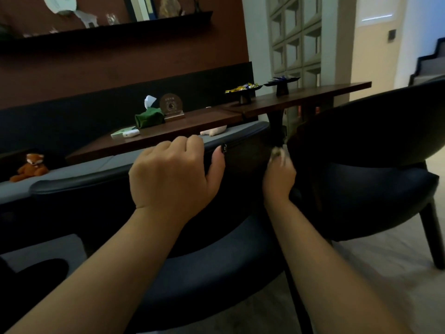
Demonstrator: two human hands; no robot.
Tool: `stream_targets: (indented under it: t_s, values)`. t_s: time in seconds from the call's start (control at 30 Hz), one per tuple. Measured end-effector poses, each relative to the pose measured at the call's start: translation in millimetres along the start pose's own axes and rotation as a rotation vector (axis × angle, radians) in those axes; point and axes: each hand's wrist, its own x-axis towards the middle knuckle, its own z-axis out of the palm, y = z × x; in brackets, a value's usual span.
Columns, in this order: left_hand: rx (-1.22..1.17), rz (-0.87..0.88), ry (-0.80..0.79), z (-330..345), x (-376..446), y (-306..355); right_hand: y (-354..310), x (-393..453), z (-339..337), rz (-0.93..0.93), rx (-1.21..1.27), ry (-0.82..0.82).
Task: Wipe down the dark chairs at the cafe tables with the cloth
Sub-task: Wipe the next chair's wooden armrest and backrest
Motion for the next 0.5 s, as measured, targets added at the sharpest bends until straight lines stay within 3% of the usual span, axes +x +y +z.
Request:
stream_targets:
  t_s: [0.07, 0.13, 0.3, 0.4, 0.5]
  values:
    - [-0.023, 0.004, 0.000, 0.1, 0.1, 0.2, 16.0, -4.2, -5.9, 0.096, -0.105, -0.041]
    - [-0.028, 0.009, 0.014, 1.0, 0.9, -0.3, -3.6, 0.1, -5.0, 0.094, -0.061, -0.005]
    - [-0.037, 0.001, 0.029, 4.5, -1.1, -1.1, -46.3, -6.0, 10.1, -0.255, 0.172, 0.058]
    - [-0.039, -0.003, 0.025, 3.4, -1.3, -1.1, -3.1, -15.8, 3.8, -0.107, 0.162, 0.044]
    - [-0.043, 0.003, 0.011, 2.8, -1.2, -0.6, 33.7, -20.3, -8.5, 0.151, 0.043, -0.086]
